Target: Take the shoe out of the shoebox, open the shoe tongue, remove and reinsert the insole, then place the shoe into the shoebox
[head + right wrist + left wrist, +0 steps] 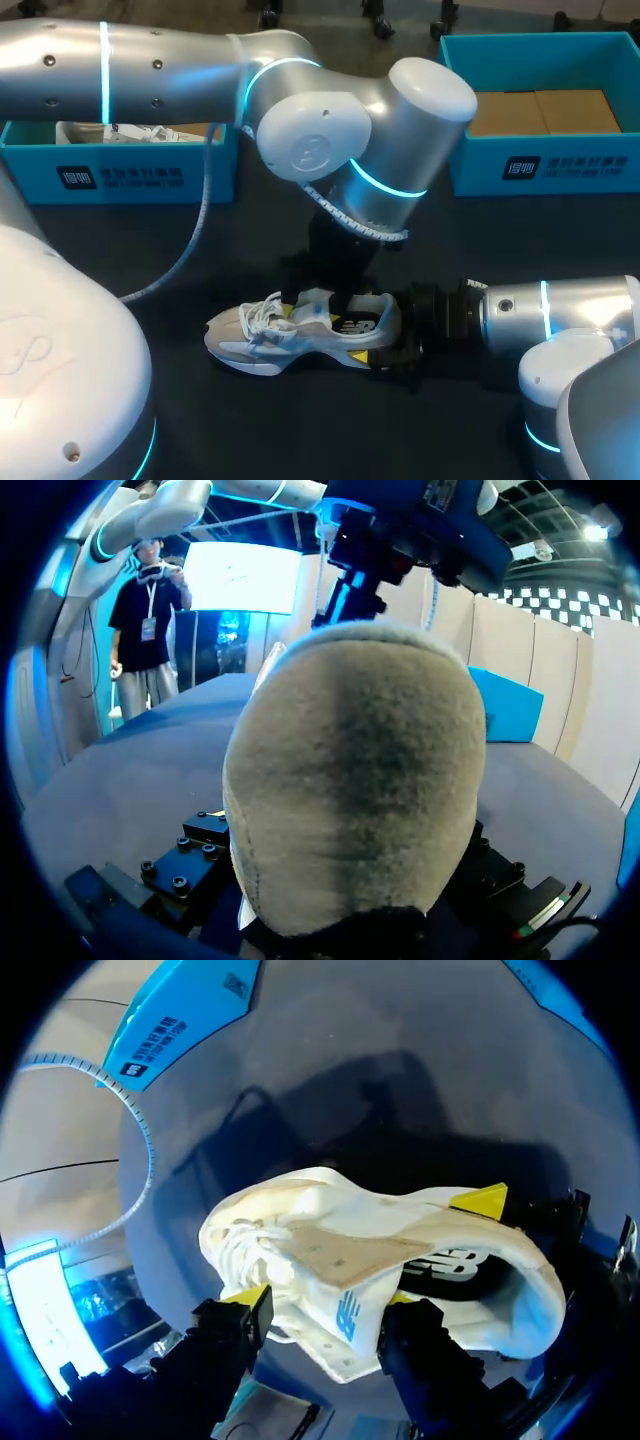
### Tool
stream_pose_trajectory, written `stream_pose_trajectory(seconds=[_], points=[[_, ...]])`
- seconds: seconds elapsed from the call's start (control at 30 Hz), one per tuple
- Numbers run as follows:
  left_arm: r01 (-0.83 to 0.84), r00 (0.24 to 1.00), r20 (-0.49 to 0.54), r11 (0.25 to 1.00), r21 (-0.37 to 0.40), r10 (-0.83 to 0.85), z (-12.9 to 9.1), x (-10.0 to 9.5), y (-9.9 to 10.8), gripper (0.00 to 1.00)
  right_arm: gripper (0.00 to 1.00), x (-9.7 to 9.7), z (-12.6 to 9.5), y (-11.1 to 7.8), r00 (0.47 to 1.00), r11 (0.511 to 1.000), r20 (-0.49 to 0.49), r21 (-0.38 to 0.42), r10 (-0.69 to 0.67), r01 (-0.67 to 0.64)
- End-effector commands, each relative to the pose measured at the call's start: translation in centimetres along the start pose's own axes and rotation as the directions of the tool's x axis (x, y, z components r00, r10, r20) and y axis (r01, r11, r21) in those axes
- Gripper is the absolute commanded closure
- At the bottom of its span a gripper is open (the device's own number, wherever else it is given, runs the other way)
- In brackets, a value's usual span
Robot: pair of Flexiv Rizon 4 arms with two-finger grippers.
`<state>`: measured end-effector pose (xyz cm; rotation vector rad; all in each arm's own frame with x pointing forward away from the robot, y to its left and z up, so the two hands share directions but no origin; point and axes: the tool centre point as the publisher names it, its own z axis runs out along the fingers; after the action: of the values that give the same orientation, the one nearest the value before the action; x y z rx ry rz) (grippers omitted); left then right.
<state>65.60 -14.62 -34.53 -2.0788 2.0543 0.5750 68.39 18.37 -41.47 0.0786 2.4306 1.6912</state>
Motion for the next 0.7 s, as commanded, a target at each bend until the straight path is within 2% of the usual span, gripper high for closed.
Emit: stream_pose_trajectory(seconds=[0.03,0.33,0.43,0.6,0.7], points=[[-0.014,0.999,-0.047,1.000,0.007,0.015,-0.2,-1.6,0.3,0.50,1.00,-0.1,0.3,-0.1,1.000,1.000,0.002,0.002,-0.001,0.001],[-0.027,0.994,-0.102,0.999,0.023,0.029,-0.7,-2.7,0.6,0.55,1.00,-0.1,0.3,-0.1,1.000,1.000,0.002,0.002,-0.001,0.001],[-0.028,0.991,-0.127,0.999,0.023,0.030,-0.9,-3.1,0.6,0.60,1.00,-0.1,0.3,-0.1,1.000,1.000,0.002,0.002,-0.001,0.001],[-0.032,0.985,-0.169,0.999,0.023,0.036,-1.1,-3.8,0.6,0.76,1.00,-0.1,0.3,-0.1,1.000,1.000,0.002,0.002,-0.001,0.001],[-0.032,0.982,-0.185,0.999,0.025,0.036,-1.2,-4.3,0.7,0.75,1.00,-0.1,0.3,-0.1,1.000,1.000,0.002,0.002,-0.001,0.001]])
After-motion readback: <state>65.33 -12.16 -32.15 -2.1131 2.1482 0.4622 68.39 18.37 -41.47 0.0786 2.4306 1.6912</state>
